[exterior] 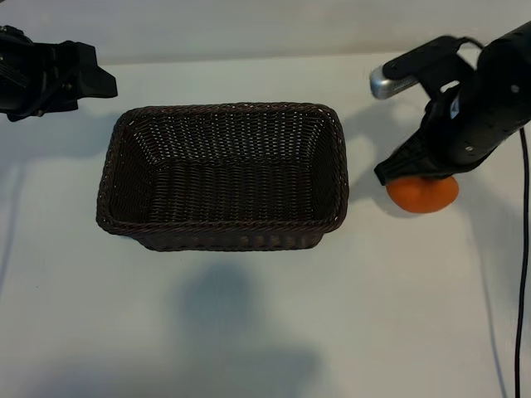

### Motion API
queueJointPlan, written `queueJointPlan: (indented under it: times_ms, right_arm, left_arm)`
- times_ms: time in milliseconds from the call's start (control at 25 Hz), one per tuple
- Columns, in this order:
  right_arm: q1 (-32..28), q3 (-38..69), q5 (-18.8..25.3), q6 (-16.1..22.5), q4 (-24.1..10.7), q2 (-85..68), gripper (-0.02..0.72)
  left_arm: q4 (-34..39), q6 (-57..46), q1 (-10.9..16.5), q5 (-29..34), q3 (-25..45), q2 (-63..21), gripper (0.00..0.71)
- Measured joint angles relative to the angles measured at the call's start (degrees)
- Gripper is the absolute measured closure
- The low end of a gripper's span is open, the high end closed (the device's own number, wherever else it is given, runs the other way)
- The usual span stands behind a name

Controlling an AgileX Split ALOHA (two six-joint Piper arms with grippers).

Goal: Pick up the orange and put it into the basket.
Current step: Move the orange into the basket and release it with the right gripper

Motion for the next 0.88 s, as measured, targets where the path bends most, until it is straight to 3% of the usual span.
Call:
queueJointPlan:
  times_ms: [200,400,520,880]
  right_arm:
    - [0.0,-0.4,0.4,0.2,0.7,-1.8,0.65]
    - [0.0,-4.5,0.8,-0.1,5.4,-2.0,0.65]
    - [0.0,-7.0,0.8,-2.3,10.4,-2.1,0.65]
    - [0.0,-7.9,-0.4,-15.6,26.8,-2.1,0.65]
  left_arm:
    - [0.0,0.0,0.0,0.0,0.0,0.0,0.119]
    - [0.0,0.0,0.0,0.0,0.0,0.0,0.119]
    - [0.0,0.0,0.0,0.0,0.0,0.0,0.12]
    - [0.0,-0.1,0.0,0.0,0.0,0.0,0.12]
